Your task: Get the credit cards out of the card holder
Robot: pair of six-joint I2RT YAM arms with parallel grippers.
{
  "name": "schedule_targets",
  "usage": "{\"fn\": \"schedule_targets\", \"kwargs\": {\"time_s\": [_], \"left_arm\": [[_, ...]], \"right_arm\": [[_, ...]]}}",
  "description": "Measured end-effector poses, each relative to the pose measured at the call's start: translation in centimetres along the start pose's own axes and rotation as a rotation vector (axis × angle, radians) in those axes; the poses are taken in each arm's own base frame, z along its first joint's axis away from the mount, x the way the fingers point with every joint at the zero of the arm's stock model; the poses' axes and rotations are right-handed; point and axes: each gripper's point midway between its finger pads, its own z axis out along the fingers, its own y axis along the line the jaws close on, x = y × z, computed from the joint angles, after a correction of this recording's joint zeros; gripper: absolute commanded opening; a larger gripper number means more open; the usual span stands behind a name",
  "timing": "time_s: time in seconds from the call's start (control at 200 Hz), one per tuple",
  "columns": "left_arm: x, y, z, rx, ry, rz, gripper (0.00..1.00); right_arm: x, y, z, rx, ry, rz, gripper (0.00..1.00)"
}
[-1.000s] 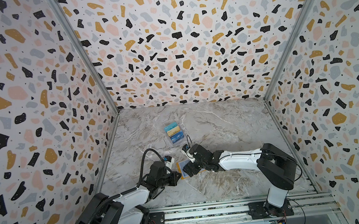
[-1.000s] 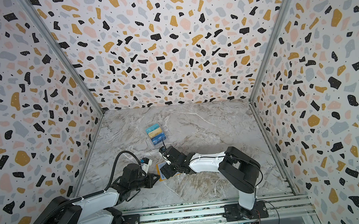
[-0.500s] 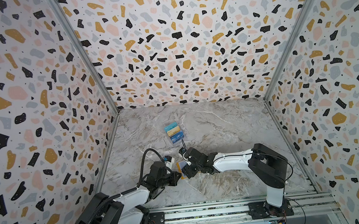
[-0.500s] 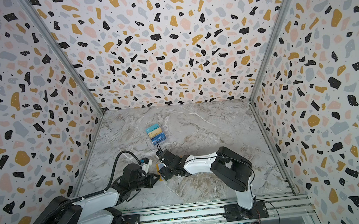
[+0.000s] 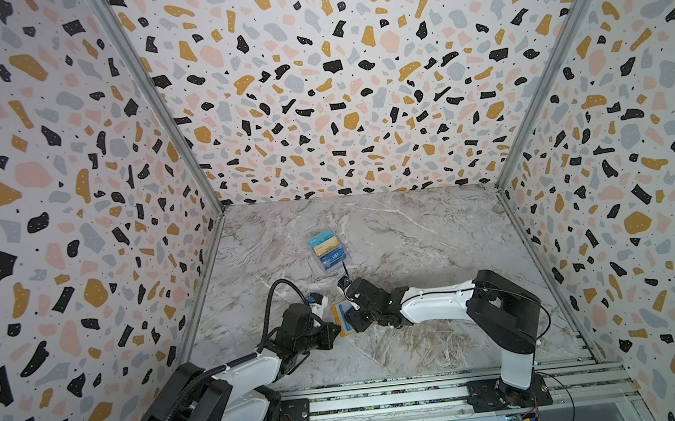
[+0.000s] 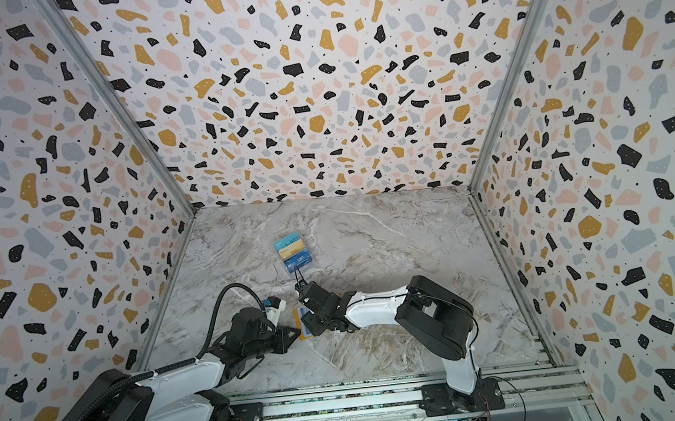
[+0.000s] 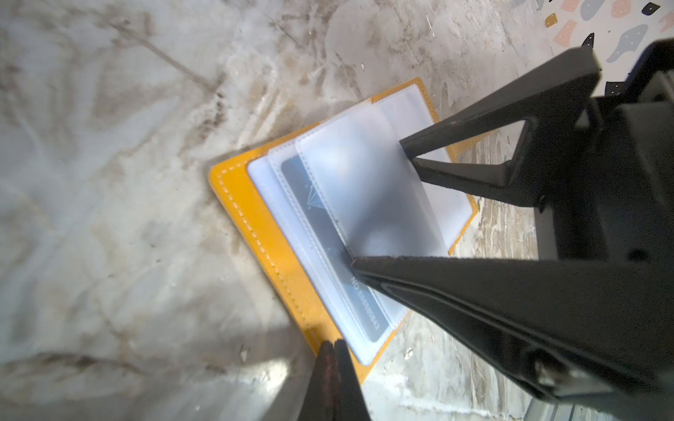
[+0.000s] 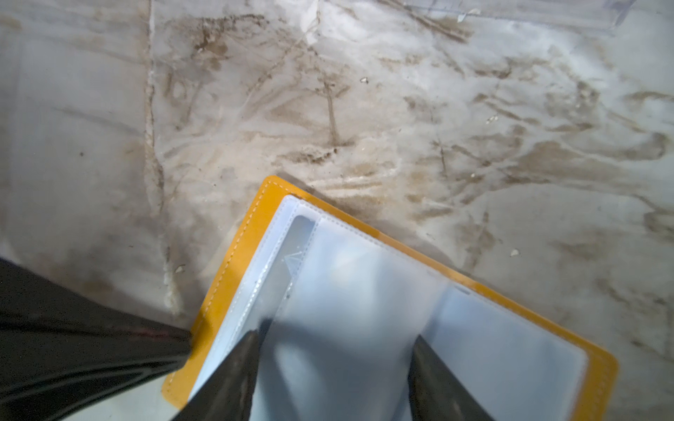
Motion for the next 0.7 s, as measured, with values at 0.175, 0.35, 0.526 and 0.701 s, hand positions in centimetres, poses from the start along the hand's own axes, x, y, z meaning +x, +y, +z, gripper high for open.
{"fn": "schedule_targets", "kwargs": {"time_s": [0.175,0.35,0.526,0.701], "left_arm": [[0.0,0.0,0.0,0.0,0.0,0.001,0.0],[0.0,0.0,0.0,0.0,0.0,0.002,0.0],[0.0,0.0,0.0,0.001,0.001,0.001,0.0],[-0.1,0.0,0.1,-0.006,0.015,0.0,0.0]], "right_arm": [[0.0,-0.3,0.0,0.02,0.0,0.012,0.59],[0.0,-0.9,-0.2,0.053,0.008,0.022,0.59],[-0.1,-1.7,-0.3,0.094,0.014,0.028,0.59],[0.1,-2.7,-0.7,0.14,0.022,0.033,0.59]]}}
